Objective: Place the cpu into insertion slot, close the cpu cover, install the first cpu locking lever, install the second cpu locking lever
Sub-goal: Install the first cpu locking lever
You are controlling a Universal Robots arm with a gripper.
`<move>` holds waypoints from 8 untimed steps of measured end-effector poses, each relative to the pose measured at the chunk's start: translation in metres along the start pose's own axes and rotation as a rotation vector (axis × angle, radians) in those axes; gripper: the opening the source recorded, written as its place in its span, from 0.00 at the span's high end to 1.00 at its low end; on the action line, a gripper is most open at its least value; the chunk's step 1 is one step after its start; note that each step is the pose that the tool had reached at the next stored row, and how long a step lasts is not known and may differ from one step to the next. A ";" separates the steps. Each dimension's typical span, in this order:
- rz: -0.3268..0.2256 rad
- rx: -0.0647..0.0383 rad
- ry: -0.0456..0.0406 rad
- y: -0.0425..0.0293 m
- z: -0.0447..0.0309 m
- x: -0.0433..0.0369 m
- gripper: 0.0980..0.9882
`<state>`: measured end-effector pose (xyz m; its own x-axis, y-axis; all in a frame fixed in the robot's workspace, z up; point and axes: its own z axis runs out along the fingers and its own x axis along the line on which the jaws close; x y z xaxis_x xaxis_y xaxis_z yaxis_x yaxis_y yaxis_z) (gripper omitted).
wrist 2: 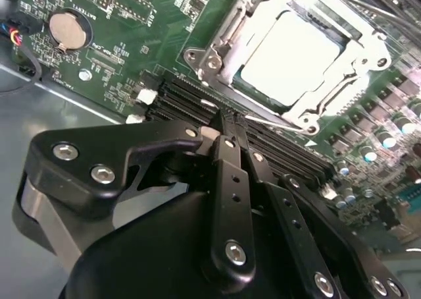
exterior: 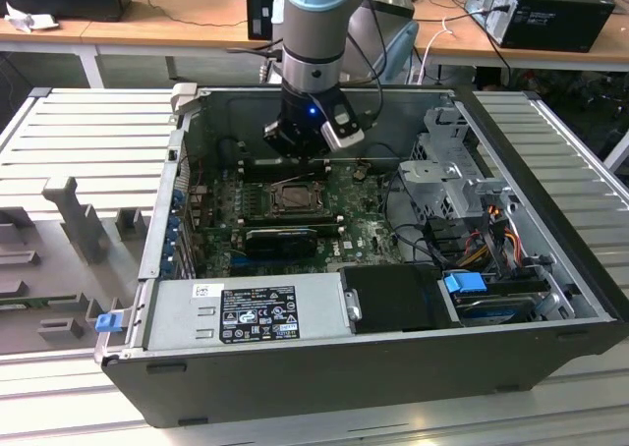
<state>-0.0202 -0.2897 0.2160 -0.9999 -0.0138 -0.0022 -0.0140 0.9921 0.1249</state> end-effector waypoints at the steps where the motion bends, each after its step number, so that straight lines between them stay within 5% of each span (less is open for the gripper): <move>1: -0.001 0.000 0.0001 0.0000 0.0024 -0.0011 0.99; 8: -0.002 0.002 0.0002 -0.0009 0.0097 -0.0035 0.99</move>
<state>-0.0167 -0.2893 0.2063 -0.9999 -0.0154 -0.0021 -0.0155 0.9922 0.1233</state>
